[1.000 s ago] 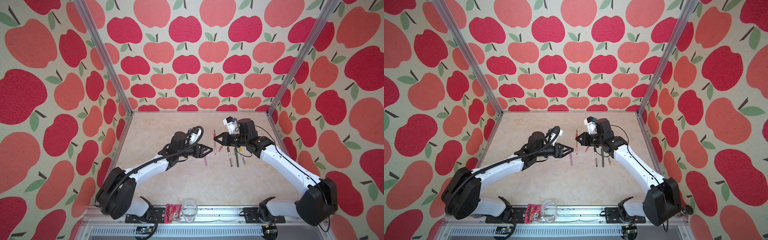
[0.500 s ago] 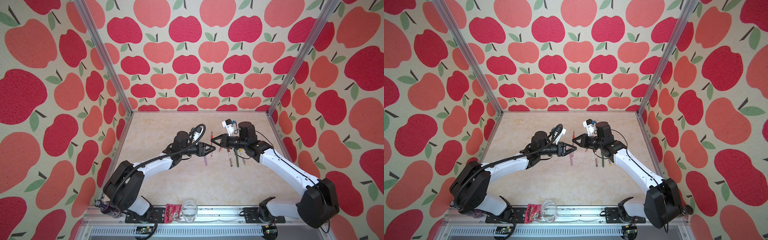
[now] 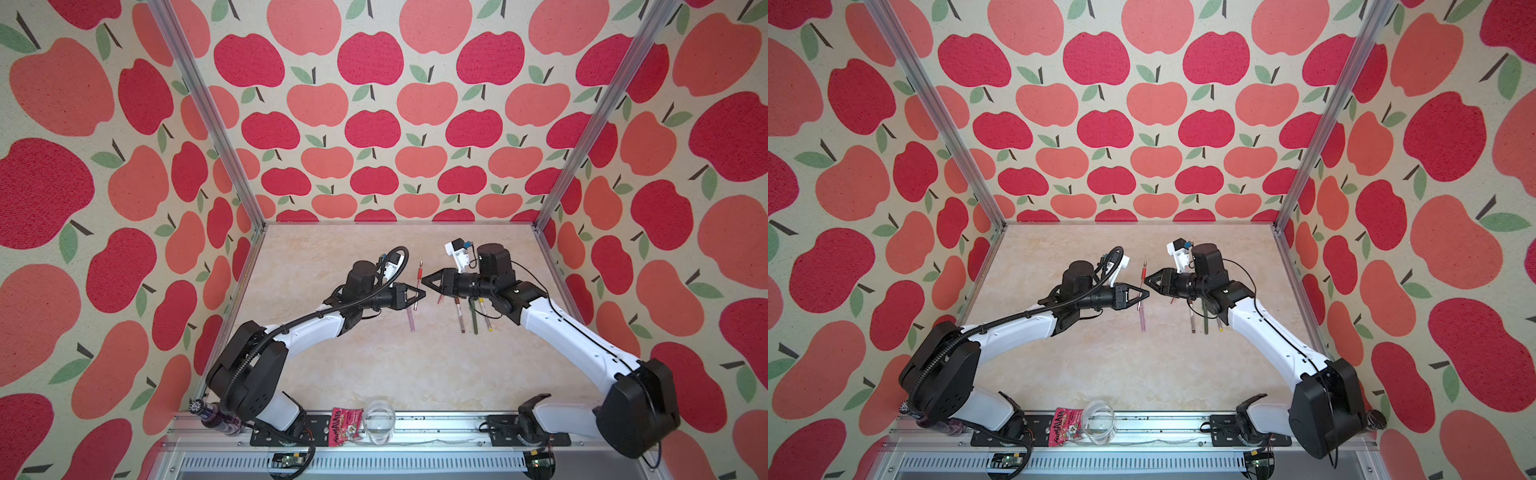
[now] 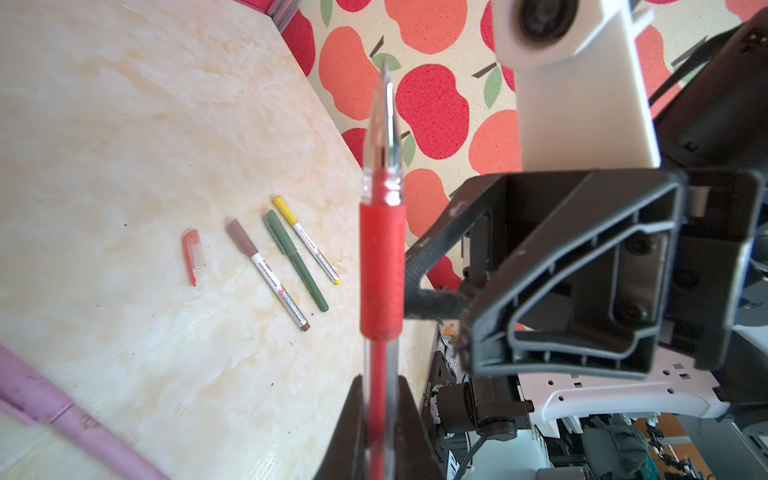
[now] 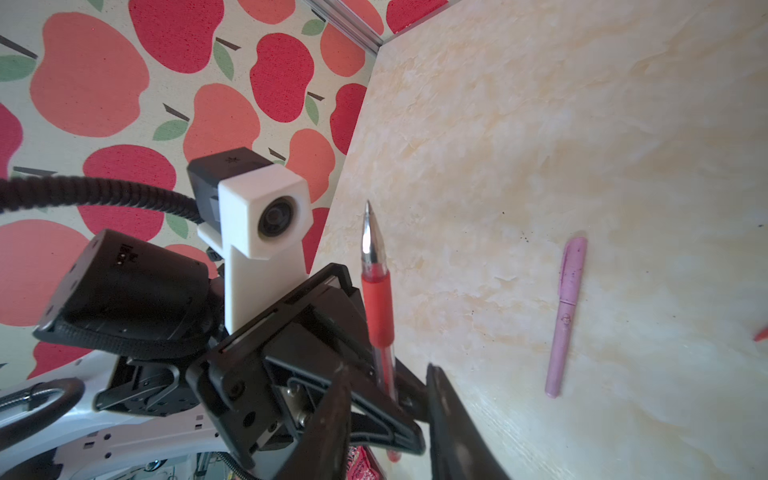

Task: Insert the pens into the pen caps
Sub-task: 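Pass the red gel pen to the left gripper and release it from the right, then lower the right gripper onto the clear red-clipped cap and grasp it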

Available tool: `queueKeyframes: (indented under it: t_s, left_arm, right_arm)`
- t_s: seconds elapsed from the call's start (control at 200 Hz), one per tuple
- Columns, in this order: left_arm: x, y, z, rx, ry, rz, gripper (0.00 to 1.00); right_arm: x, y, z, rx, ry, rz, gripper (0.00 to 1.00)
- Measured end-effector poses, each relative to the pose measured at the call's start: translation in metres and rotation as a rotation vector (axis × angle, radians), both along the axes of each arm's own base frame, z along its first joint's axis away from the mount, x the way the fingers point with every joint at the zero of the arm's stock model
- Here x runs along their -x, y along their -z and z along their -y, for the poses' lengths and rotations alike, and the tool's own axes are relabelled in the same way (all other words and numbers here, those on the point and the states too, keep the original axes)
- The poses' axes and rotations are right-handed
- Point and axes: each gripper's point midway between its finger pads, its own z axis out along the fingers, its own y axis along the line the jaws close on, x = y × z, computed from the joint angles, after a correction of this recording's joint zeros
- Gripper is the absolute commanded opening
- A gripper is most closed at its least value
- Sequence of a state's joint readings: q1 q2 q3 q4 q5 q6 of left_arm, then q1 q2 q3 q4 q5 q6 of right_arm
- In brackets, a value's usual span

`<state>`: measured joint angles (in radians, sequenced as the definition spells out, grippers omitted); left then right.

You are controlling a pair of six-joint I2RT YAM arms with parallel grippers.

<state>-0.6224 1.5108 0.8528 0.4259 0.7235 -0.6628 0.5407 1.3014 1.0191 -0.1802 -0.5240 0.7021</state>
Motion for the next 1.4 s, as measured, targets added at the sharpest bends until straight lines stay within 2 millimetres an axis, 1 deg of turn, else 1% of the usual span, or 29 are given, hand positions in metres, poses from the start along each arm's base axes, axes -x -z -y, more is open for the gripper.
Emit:
queueKeyframes:
  t_s: [0.135,0.225,0.305,0.44,0.505,0.58,0.645,0.8,0.901,1.121,1.246,1.401]
  left_arm:
    - [-0.002,0.001,-0.016,-0.057,-0.052,0.006,0.02]
    - [0.001,0.003,-0.023,-0.097,-0.067,0.013,0.02]
    - [0.003,0.008,-0.028,-0.132,-0.074,0.010,0.02]
    - [0.008,0.022,-0.032,-0.181,-0.077,-0.013,0.02]
    - [0.013,0.029,-0.033,-0.203,-0.070,-0.028,0.02]
    - [0.020,0.035,-0.031,-0.222,-0.051,-0.040,0.02]
    - [0.024,0.036,-0.028,-0.231,-0.035,-0.033,0.02]
    - [0.033,0.040,-0.023,-0.241,-0.007,-0.030,0.02]
    - [0.035,0.043,-0.023,-0.248,-0.005,-0.037,0.03]
    - [0.036,0.045,-0.024,-0.255,-0.004,-0.045,0.03]
    - [0.037,0.046,-0.025,-0.257,-0.004,-0.048,0.03]
    - [0.037,0.047,-0.025,-0.262,-0.003,-0.054,0.03]
  right_arm:
    - [-0.011,0.001,0.016,0.116,0.083,0.019,0.38]
    - [-0.023,0.015,0.028,0.232,0.145,0.003,0.38]
    - [-0.037,0.039,0.037,0.348,0.187,-0.033,0.38]
    - [-0.048,0.102,0.051,0.556,0.208,-0.141,0.36]
    - [-0.052,0.126,0.056,0.639,0.206,-0.183,0.33]
    - [-0.056,0.149,0.061,0.718,0.195,-0.214,0.31]
    - [-0.060,0.161,0.064,0.766,0.185,-0.228,0.31]
    - [-0.074,0.176,0.063,0.821,0.176,-0.231,0.30]
    - [-0.082,0.185,0.062,0.842,0.172,-0.233,0.27]
    - [-0.083,0.211,0.068,0.891,0.159,-0.273,0.26]
    - [-0.084,0.218,0.071,0.907,0.157,-0.284,0.25]
    - [-0.089,0.220,0.069,0.910,0.154,-0.277,0.23]
